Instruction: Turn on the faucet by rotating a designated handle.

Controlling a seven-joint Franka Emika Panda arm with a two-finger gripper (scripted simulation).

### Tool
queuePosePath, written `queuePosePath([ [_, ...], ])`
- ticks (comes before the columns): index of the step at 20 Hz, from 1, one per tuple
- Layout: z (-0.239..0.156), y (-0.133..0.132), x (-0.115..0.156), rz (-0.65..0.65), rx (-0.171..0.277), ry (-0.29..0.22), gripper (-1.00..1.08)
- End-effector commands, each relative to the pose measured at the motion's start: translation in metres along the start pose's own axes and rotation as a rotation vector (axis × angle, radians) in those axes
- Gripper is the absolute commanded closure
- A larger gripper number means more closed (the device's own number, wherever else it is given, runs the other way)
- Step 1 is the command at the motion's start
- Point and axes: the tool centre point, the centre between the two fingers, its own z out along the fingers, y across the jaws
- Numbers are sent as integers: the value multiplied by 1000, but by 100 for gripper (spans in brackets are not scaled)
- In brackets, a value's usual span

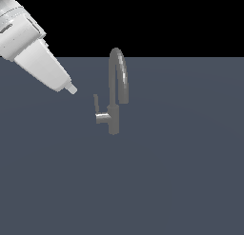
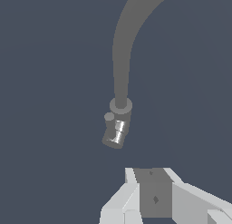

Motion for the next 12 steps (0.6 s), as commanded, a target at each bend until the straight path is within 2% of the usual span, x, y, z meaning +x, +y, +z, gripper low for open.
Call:
queuePosePath([
  [1, 5, -4, 0, 17, -7, 10, 108],
  [12, 38, -26, 3, 122, -50, 74, 108],
])
